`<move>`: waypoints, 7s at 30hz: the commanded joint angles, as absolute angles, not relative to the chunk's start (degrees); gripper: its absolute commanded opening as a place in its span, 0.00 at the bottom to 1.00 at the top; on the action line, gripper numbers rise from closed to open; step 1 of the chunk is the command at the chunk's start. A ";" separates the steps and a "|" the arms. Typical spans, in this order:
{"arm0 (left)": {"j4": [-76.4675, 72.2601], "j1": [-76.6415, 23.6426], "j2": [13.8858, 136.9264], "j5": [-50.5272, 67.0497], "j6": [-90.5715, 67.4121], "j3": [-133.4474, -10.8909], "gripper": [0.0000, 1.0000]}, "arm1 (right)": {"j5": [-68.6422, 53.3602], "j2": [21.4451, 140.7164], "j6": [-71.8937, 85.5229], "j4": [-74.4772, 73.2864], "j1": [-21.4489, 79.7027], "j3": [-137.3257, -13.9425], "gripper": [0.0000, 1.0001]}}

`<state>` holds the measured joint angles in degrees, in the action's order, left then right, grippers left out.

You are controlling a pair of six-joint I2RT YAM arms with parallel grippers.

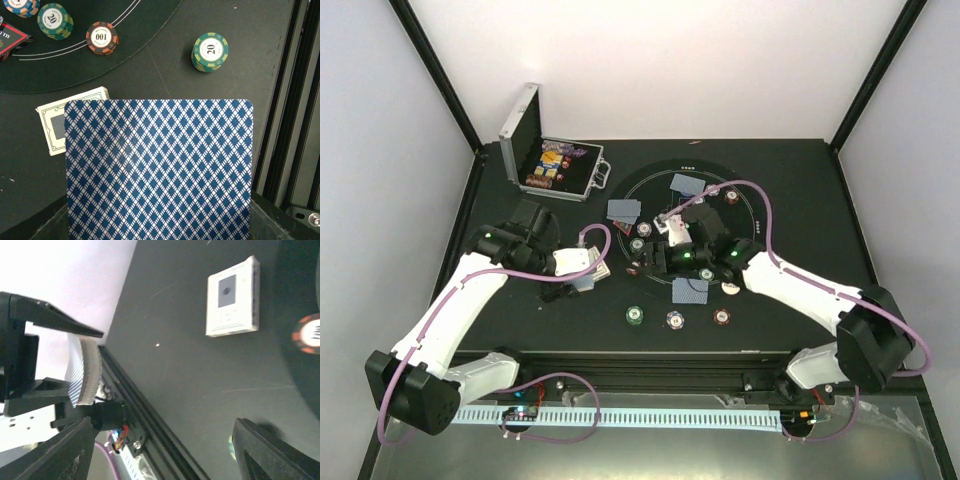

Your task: Distribute texas hold em gaming equipment

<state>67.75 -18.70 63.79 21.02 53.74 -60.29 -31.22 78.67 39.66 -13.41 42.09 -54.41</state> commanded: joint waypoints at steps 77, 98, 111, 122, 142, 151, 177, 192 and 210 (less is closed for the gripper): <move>68.02 -18.37 63.65 22.04 53.73 -61.61 0.01 | -45.61 83.15 53.44 6.59 25.35 -44.97 0.01; 68.05 -18.36 63.69 21.35 53.95 -61.08 0.02 | -37.93 111.57 29.94 -22.87 0.93 -70.41 0.01; 68.41 -18.37 63.38 21.66 54.05 -61.31 0.02 | -25.81 111.76 25.45 -32.34 1.04 -75.67 0.35; 68.37 -18.37 63.45 22.30 53.78 -61.62 0.02 | -20.64 95.21 27.09 -31.84 9.90 -67.70 0.75; 68.21 -18.34 64.17 23.20 53.53 -61.96 0.02 | -39.02 88.59 67.00 21.51 48.55 -49.40 0.82; 68.42 -18.36 64.51 23.38 53.52 -62.48 0.02 | -40.29 96.14 71.53 29.18 53.96 -53.45 0.73; 68.39 -18.37 64.22 23.31 53.83 -62.72 0.02 | -41.79 97.27 70.17 28.83 49.17 -49.36 0.24; 67.85 -18.37 64.19 22.85 53.96 -62.31 0.02 | -42.72 91.78 71.26 29.23 49.07 -48.51 0.10; 67.69 -18.37 64.15 22.14 53.89 -61.97 0.02 | -42.30 93.92 71.34 28.73 51.82 -49.71 0.01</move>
<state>67.92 -18.70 64.62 21.58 53.78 -60.29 -42.54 94.02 72.60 30.00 51.68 -48.56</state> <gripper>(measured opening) 0.654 0.044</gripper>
